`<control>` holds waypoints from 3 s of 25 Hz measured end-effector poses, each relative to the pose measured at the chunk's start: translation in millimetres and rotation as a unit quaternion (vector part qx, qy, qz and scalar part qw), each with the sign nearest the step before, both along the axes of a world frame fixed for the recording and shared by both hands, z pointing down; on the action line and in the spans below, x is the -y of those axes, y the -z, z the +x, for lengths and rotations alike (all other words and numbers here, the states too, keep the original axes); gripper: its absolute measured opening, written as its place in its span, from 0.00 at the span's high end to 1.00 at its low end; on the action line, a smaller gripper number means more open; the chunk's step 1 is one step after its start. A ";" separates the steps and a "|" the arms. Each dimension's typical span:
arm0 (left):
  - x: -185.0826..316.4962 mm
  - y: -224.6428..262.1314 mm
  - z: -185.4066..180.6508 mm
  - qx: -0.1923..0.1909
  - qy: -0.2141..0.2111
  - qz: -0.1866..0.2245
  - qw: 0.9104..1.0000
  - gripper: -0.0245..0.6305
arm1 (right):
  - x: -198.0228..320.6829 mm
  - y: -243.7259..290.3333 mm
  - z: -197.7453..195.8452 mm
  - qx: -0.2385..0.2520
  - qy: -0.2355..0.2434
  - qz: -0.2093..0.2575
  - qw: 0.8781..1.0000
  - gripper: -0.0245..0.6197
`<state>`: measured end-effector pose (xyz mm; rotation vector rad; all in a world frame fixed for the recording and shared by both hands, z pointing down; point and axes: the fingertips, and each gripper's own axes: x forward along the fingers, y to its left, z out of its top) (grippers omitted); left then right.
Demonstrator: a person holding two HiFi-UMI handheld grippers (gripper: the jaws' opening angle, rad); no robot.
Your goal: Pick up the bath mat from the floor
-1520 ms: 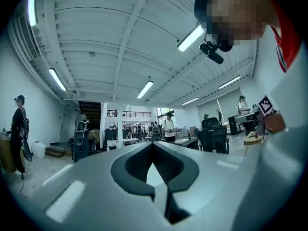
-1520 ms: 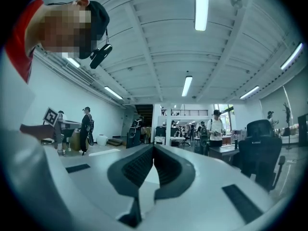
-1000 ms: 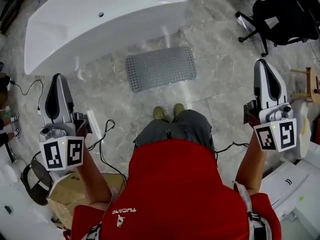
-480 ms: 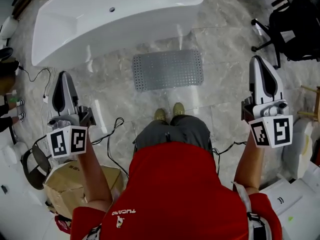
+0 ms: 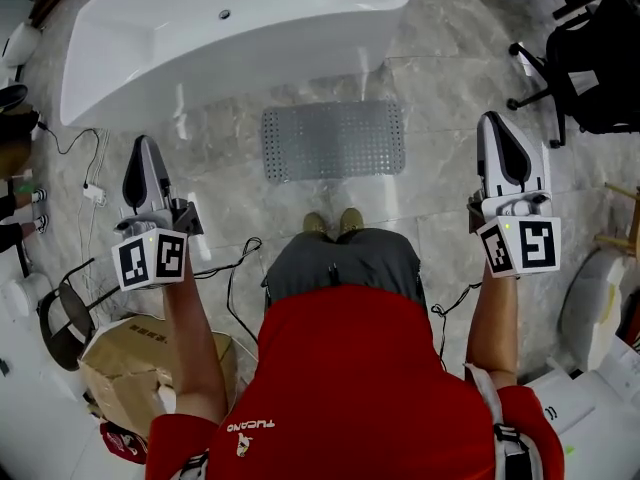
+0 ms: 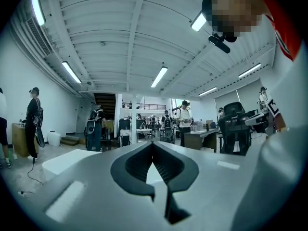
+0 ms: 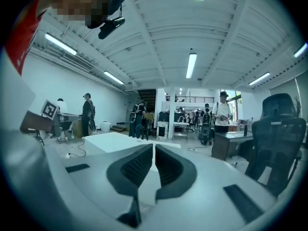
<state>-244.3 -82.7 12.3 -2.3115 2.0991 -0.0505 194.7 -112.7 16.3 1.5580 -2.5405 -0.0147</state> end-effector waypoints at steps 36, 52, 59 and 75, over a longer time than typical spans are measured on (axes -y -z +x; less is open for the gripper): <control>101.9 -408.1 -24.0 -0.012 -0.066 -0.142 0.988 0.87 | 89.7 -401.4 -11.3 -0.016 -0.022 -0.122 0.992 0.77; 117.1 -605.3 -39.5 -0.042 -0.054 -0.297 0.952 0.55 | 112.1 -567.6 18.1 -0.004 -0.046 -0.225 0.973 0.69; 115.3 -694.0 -54.6 -0.031 -0.026 -0.369 0.929 0.48 | 118.5 -649.1 34.2 -0.022 -0.063 -0.279 0.958 0.63; 104.6 -848.3 -60.4 -0.029 -0.028 -0.493 0.869 0.42 | 125.5 -812.3 67.5 -0.039 -0.089 -0.394 0.914 0.59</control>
